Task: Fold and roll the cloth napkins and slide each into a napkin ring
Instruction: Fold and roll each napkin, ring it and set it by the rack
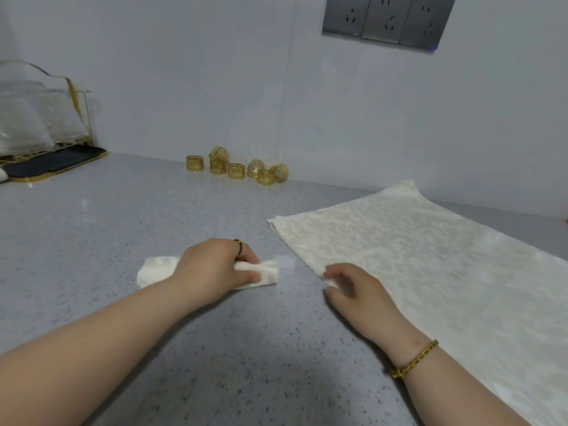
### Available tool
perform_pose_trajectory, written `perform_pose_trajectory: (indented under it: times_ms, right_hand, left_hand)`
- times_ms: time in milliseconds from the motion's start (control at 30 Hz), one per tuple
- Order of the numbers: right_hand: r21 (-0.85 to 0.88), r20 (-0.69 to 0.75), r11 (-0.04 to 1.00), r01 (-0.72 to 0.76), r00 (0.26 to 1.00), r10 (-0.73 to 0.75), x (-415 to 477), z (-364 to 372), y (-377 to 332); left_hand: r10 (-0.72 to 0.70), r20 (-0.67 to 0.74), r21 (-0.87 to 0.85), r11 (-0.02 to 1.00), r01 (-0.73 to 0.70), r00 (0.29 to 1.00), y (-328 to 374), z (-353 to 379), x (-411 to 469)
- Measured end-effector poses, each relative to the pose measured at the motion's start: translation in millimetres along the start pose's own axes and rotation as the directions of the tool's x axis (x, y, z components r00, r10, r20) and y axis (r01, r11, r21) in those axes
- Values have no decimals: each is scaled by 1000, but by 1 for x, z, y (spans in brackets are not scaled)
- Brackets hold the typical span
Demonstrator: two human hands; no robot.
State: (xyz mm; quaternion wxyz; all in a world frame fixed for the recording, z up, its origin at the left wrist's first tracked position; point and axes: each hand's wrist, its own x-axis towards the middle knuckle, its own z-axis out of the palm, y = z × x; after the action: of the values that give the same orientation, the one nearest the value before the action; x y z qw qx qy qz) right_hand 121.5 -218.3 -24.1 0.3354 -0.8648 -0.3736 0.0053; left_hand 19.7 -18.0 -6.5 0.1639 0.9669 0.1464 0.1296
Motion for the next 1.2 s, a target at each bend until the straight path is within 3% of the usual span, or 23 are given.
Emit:
perform_pose_trajectory:
  times_ms: [200,433,567,733,933,1033,1200]
  right_hand:
    - [-63,32,998,-25,999,27,2,6,-2]
    - [-268,168,955,125,982,-81,67,-11,-17]
    - [-359,102,922,144,988,-114,148,8,-18]
    - [-413,-10,910,26,999,-33,248,47,-9]
    - [-86,-106,964,-250,965,241,315,63,11]
    - [115,-114,951,-286,948,298,336,68,18]
    - [176,-146,942,-284,939,310,350,75,22]
  left_hand:
    - [-131,-37,-29,991,130,991,-41,-14,25]
    - [-135,-148,-34,991,131,980,-65,-8,38]
    - [-105,-137,-38,994,101,985,-73,-6,45]
    - [-102,-173,-106,991,85,980,-84,3,55]
    - [-92,-150,-107,991,77,984,-111,27,64]
    - [-118,-130,-140,985,100,984,-118,35,67]
    - [-157,-126,-184,974,132,980,-116,37,71]
